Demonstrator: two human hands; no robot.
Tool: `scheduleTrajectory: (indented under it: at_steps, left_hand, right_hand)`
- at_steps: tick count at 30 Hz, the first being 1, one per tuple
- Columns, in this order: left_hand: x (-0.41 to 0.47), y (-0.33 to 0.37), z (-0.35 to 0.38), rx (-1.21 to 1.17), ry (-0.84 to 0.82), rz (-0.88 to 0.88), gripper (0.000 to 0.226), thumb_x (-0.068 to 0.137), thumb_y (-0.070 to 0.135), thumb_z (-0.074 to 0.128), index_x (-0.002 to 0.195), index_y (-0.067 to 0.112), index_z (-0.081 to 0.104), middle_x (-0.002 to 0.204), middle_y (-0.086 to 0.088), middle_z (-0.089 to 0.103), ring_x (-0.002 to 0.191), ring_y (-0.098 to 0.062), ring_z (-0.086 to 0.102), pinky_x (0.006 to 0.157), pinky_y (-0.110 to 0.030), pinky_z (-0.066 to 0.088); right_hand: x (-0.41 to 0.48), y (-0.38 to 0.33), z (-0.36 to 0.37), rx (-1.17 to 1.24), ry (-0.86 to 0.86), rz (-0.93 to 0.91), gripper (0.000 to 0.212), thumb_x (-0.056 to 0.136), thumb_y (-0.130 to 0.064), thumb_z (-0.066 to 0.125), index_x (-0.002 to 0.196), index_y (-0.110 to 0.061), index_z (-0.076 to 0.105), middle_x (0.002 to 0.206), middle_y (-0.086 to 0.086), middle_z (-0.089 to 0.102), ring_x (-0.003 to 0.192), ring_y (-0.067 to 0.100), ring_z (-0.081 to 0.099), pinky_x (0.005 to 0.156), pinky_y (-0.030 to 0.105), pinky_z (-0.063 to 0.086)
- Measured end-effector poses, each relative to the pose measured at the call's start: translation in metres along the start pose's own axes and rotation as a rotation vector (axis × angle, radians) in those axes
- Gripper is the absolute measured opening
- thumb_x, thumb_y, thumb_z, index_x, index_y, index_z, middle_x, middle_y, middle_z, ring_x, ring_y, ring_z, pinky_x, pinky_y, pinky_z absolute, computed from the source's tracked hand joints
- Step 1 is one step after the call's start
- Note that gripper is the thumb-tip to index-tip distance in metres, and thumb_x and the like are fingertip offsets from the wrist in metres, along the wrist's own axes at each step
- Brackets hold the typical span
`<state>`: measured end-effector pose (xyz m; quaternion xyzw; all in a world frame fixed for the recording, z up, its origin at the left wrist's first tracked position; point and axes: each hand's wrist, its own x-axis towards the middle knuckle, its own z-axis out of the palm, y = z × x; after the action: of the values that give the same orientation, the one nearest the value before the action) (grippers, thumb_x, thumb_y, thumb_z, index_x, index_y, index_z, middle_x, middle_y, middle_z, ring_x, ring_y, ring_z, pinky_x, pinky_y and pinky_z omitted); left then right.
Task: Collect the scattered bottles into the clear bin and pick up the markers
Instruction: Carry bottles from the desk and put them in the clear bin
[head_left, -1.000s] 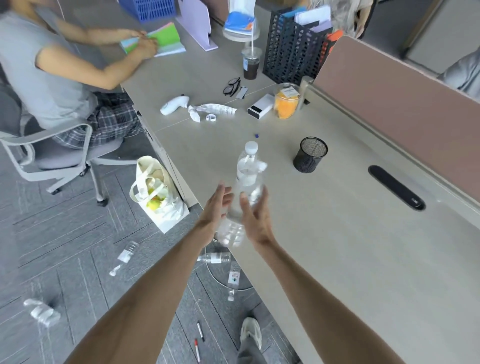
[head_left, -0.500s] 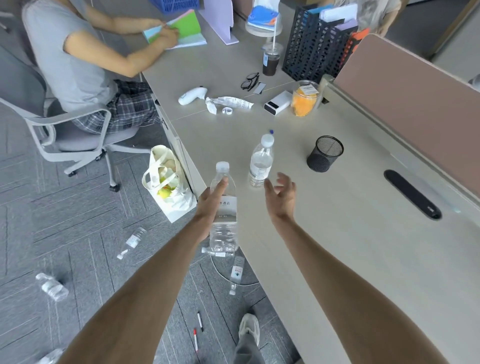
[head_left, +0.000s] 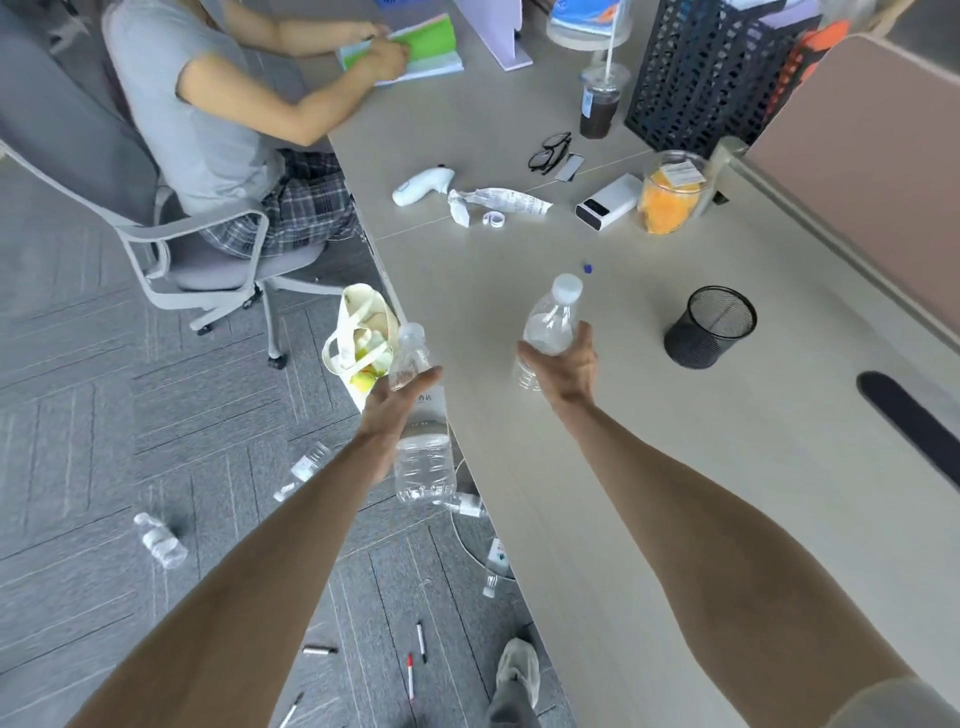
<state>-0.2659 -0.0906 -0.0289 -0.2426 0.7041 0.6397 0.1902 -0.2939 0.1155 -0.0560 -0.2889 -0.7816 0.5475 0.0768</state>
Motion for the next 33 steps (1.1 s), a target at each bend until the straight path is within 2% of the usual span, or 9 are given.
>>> scheduleTrajectory:
  at_steps: [3,6,8,11,16,21,26,30,33]
  left_hand:
    - [0.001,0.005,0.002,-0.008,-0.035,0.014,0.129,0.041,0.075,0.078,0.148,0.023,0.028,0.152,-0.01,0.037,0.134,-0.034,0.041,0.113,-0.057,0.028]
    - [-0.002,0.006,0.01,0.004,-0.056,0.056,0.1,0.066,0.061,0.075,0.149,0.028,0.029,0.15,-0.003,0.038,0.135,-0.028,0.039,0.114,-0.055,0.023]
    - [-0.009,0.006,0.015,0.002,-0.085,0.067,0.08,0.076,0.051,0.072,0.145,0.03,0.037,0.138,0.006,0.043,0.129,-0.02,0.041,0.113,-0.051,0.024]
    - [-0.027,0.006,0.019,0.032,-0.18,0.118,0.066,0.069,0.058,0.073,0.128,0.035,0.052,0.126,0.007,0.054,0.122,-0.019,0.048,0.107,-0.042,0.033]
    - [-0.07,-0.013,0.023,0.131,-0.332,0.176,0.076,0.079,0.055,0.067,0.142,0.026,0.037,0.14,0.001,0.045,0.125,-0.018,0.04,0.104,-0.042,0.029]
    - [-0.138,-0.053,0.024,0.238,-0.564,0.244,0.057,0.083,0.044,0.068,0.13,0.02,0.046,0.112,0.007,0.056,0.099,-0.01,0.052,0.073,-0.022,0.036]
    - [-0.218,-0.105,0.03,0.395,-0.723,0.311,0.046,0.083,0.042,0.069,0.12,0.017,0.057,0.104,0.003,0.065,0.083,0.001,0.056,0.063,-0.018,0.039]
    - [-0.286,-0.153,0.039,0.508,-0.854,0.292,0.051,0.08,0.047,0.07,0.119,0.017,0.057,0.104,0.003,0.066,0.089,-0.006,0.059,0.065,-0.021,0.041]
    - [-0.342,-0.196,0.048,0.583,-0.966,0.286,0.054,0.08,0.049,0.07,0.122,0.018,0.054,0.105,0.001,0.065,0.089,-0.009,0.06,0.066,-0.024,0.043]
  right_hand:
    - [-0.009,-0.001,-0.008,0.045,0.001,0.001,0.058,0.064,-0.04,0.079,0.112,-0.018,0.055,0.105,0.001,0.066,0.098,0.024,0.062,0.085,0.039,0.054]
    - [-0.03,0.002,-0.021,0.083,0.004,0.001,0.058,0.063,-0.049,0.077,0.109,-0.02,0.056,0.102,0.002,0.069,0.088,0.019,0.069,0.081,0.04,0.058]
    - [-0.053,0.001,-0.031,0.181,0.001,0.01,0.056,0.071,-0.041,0.08,0.113,-0.013,0.056,0.099,0.002,0.069,0.072,0.006,0.072,0.074,0.036,0.062]
    - [-0.095,0.005,-0.043,0.259,0.076,0.005,0.042,0.084,-0.021,0.078,0.114,-0.003,0.055,0.087,-0.008,0.064,0.06,-0.009,0.065,0.059,0.016,0.055]
    - [-0.186,0.015,-0.063,0.383,0.202,0.057,0.041,0.083,-0.022,0.079,0.115,-0.011,0.056,0.089,-0.007,0.07,0.067,-0.002,0.069,0.07,0.034,0.062]
    - [-0.288,0.044,-0.093,0.401,0.418,0.137,0.035,0.078,-0.039,0.079,0.101,-0.026,0.058,0.086,-0.008,0.07,0.068,0.003,0.072,0.078,0.049,0.061]
    - [-0.388,0.078,-0.133,0.444,0.616,0.191,0.035,0.077,-0.04,0.079,0.103,-0.026,0.059,0.088,-0.006,0.07,0.082,0.014,0.071,0.078,0.04,0.062]
    - [-0.472,0.114,-0.165,0.5,0.766,0.204,0.025,0.085,-0.032,0.076,0.101,-0.027,0.058,0.093,-0.005,0.07,0.086,0.012,0.068,0.07,0.025,0.057]
    - [-0.541,0.148,-0.187,0.534,0.872,0.274,0.029,0.082,-0.042,0.076,0.1,-0.027,0.059,0.095,-0.003,0.07,0.087,0.015,0.068,0.075,0.033,0.058]
